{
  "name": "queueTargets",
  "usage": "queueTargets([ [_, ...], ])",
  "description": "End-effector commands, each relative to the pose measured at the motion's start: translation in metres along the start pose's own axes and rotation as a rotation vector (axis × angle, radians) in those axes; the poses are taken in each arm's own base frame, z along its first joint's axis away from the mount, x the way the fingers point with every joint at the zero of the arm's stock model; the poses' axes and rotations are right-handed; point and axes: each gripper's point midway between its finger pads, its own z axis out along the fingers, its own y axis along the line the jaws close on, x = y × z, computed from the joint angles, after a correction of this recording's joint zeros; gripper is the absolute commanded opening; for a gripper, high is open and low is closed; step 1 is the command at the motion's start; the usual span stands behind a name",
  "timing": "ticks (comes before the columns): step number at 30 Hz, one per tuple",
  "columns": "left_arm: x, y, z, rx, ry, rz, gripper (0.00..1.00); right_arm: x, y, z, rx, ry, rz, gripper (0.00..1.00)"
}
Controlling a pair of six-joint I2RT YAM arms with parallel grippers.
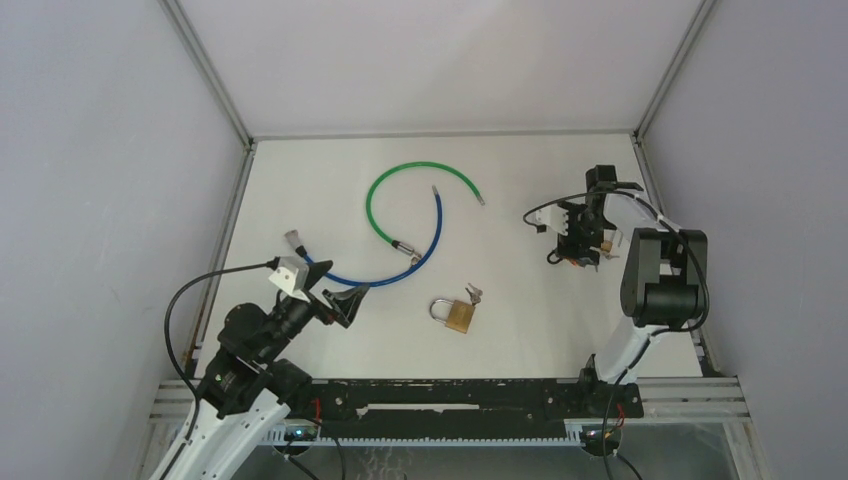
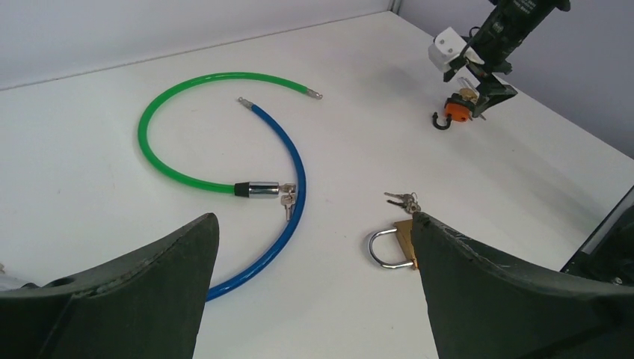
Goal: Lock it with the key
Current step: Pick up the lock from the center of the board.
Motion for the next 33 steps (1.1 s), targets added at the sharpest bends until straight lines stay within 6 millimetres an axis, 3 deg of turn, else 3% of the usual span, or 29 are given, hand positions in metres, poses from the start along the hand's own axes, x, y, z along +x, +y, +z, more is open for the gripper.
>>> queueTargets([
  [1,0.007,0.005,0.006,-0.003,0.014,0.074,1.0,0.01,0.003,0.014,-0.063,0.07,-0.137,0.99],
  [7,0.01,0.006,0.011,0.005,0.015,0.109,1.0,0.011,0.007,0.033,-0.114,0.082,-0.168,0.93],
  [13,0.012,0.008,0.013,0.001,0.018,0.12,1.0,0.002,0.017,0.044,-0.158,0.062,-0.141,0.64],
  [15,0.012,0.008,0.014,0.004,0.017,0.122,1.0,-0.01,0.017,0.046,-0.15,0.032,-0.124,0.58],
  [21,0.008,0.006,0.013,0.01,0.009,0.13,1.0,-0.069,0.016,0.047,-0.167,-0.076,0.023,0.41],
  [27,0.004,0.004,0.01,0.018,0.002,0.131,1.0,-0.11,0.032,0.048,-0.211,-0.093,0.172,0.48],
  [33,0.003,0.0,0.009,0.037,0.001,0.124,1.0,-0.128,0.041,0.055,-0.232,-0.105,0.246,0.72],
])
